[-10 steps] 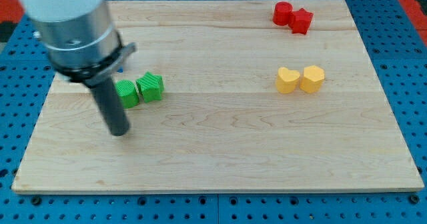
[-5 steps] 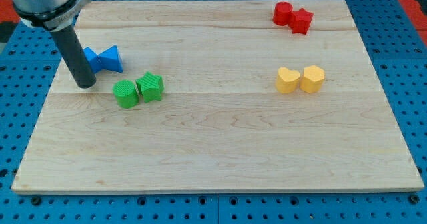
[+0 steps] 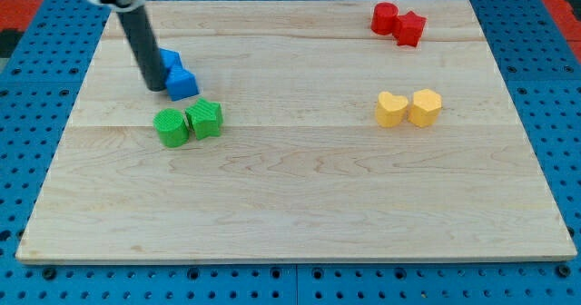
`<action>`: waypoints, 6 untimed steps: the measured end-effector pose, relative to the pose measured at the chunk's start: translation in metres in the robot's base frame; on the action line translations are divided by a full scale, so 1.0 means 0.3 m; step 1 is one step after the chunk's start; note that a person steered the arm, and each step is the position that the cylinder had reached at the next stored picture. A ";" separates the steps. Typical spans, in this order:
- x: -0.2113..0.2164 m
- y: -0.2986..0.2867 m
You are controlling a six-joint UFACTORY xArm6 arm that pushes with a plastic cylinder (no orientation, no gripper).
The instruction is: Separate the blue triangle from the blue cube
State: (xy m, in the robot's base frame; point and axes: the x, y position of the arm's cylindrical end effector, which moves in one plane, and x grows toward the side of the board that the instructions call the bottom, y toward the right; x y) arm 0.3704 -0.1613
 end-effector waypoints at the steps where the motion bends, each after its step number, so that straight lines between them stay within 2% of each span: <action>1: 0.000 0.128; 2: 0.026 0.124; 4: 0.003 0.334; 5: -0.035 0.473; 6: -0.135 0.508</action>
State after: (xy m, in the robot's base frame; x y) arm 0.3300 -0.0090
